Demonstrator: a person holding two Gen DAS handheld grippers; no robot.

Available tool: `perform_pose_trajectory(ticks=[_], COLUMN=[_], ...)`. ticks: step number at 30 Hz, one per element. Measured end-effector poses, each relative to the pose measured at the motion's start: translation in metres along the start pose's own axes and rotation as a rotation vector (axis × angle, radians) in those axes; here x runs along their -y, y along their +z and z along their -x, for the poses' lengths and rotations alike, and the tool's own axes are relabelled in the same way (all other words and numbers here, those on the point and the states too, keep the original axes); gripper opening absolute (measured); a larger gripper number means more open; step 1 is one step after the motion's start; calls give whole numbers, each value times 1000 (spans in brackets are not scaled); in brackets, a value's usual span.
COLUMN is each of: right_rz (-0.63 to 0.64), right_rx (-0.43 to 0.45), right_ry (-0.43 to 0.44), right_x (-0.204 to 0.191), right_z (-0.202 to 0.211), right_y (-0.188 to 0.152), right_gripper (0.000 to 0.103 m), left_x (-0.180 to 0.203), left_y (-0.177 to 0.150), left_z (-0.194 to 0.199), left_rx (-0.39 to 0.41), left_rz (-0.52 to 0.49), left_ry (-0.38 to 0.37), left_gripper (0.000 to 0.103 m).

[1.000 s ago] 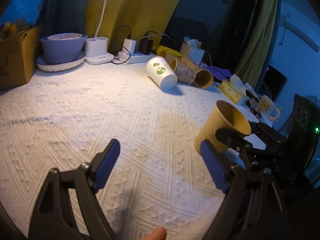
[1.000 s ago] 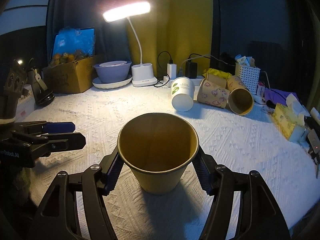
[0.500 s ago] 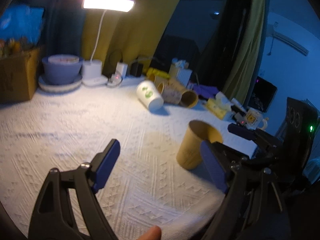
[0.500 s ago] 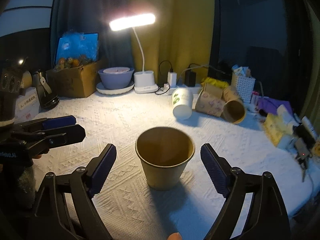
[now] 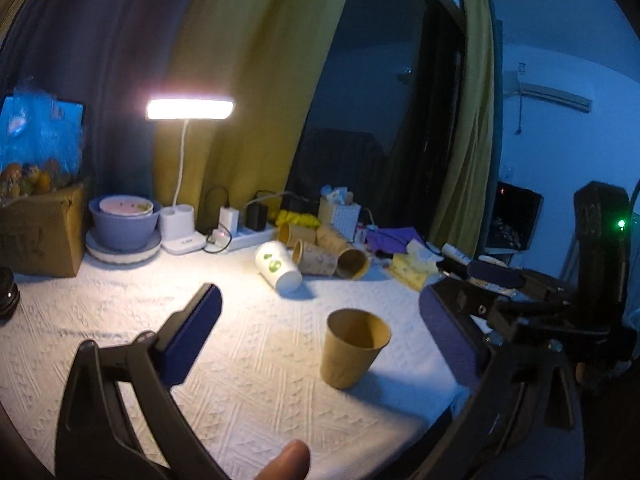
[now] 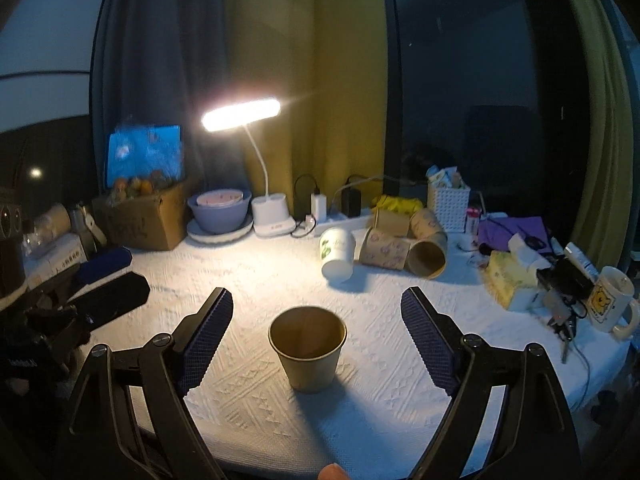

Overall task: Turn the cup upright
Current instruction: 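Open the right gripper and pull it back from the cup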

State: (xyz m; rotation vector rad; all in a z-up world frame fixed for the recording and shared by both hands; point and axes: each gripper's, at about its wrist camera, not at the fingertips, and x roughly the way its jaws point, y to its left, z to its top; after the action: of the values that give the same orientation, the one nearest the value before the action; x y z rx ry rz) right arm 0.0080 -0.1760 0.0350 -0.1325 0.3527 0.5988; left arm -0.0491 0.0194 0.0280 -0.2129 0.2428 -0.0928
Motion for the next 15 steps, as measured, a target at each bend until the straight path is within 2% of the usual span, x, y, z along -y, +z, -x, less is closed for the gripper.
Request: perform_pose_trajectory(ticks=[6,15], right_rz=[-19,-41], right_rx=[38,55], right_ry=[-21,-29], right_x=[6,15], right_z=[19,27], right_y=[5,5], right_gripper=[88,88], left_x=[19,39], left_y=[9,13], left_z=[9,16], left_rx=[24,65], left_rz=[-52,-116], left_ry=[38,52], left_gripper=[100,100])
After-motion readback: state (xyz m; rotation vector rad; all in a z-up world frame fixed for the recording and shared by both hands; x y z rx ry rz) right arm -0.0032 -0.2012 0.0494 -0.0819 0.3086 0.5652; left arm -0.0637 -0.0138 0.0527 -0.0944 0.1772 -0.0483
